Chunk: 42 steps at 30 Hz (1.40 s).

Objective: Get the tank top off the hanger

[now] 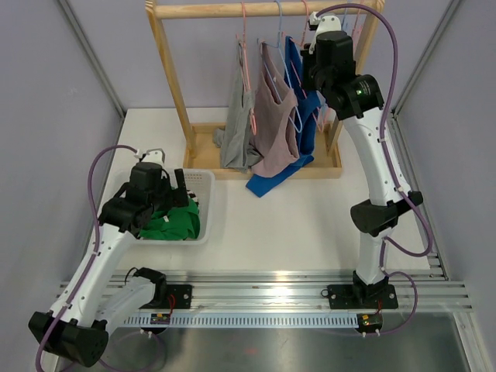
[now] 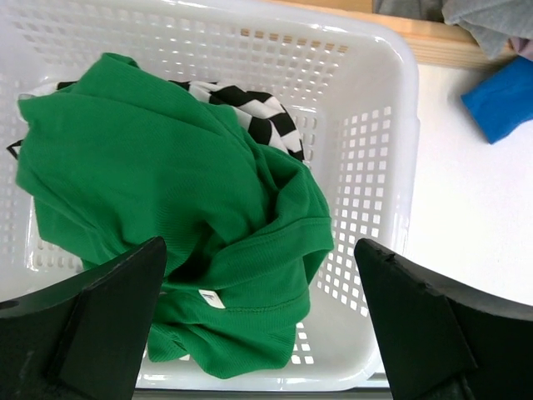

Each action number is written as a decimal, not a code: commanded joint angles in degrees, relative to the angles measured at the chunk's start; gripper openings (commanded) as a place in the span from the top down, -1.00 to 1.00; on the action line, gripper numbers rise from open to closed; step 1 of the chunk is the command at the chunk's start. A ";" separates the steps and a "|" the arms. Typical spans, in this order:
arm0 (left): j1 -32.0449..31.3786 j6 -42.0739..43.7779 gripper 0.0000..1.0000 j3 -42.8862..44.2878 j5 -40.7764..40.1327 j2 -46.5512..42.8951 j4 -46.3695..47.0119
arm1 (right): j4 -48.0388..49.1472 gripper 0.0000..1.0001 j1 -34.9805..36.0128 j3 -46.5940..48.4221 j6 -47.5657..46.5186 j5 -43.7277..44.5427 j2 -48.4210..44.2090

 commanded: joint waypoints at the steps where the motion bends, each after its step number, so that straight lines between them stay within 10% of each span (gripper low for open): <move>1: -1.22 1.14 -0.98 -0.15 2.46 0.83 2.31 | 3.48 0.64 0.44 3.39 -2.32 2.89 0.57; 6: -2.71 1.22 -0.98 -0.32 2.64 1.00 2.40 | 4.18 1.00 0.44 3.48 -2.59 2.27 -0.22; 27: -6.31 1.05 -0.98 -0.58 1.23 -1.90 2.84 | 4.89 1.00 0.79 1.81 -1.09 -2.21 -10.68; 42: -8.52 2.54 -0.98 -2.16 6.14 -17.62 8.72 | 3.05 1.00 0.79 -43.32 4.27 -18.17 -45.65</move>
